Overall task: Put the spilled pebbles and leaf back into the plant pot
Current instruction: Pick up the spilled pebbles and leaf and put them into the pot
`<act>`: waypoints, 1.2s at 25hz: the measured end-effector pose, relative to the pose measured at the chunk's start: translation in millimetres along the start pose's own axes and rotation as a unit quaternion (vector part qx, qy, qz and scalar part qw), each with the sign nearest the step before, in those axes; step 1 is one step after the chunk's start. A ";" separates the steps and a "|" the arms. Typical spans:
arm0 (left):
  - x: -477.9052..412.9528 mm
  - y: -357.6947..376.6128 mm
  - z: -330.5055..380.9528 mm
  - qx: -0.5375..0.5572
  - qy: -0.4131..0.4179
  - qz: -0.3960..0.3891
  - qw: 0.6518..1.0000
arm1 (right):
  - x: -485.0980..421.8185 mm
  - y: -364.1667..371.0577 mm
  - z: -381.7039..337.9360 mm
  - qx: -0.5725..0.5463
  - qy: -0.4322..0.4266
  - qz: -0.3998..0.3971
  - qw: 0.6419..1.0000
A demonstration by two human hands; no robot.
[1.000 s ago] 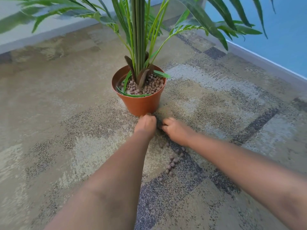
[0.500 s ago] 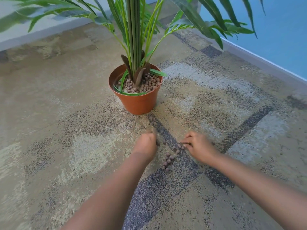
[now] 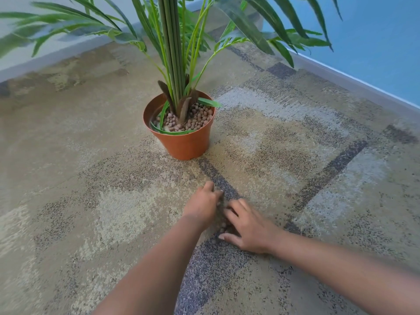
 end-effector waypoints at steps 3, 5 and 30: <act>3.6 -1.9 1.9 -0.021 0.032 0.036 0.999 | -2.9 1.8 -8.9 -0.040 -0.041 0.024 0.998; 8.2 4.0 2.1 -0.030 0.046 0.053 0.997 | -4.7 -1.2 -4.5 -0.035 -0.049 0.018 0.998; -40.7 -177.2 -61.6 0.189 -0.182 0.312 0.913 | -167.2 -187.0 14.7 -0.204 0.073 0.270 0.938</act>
Point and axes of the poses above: each hand's wrist, its own x-axis away from the middle knuckle, its own y-axis out of the palm, z = x × y, the point moved 2 cm from there along -x, towards the middle knuckle, and after that the axes turned 3 degrees about -z, right-handed, at the moved point
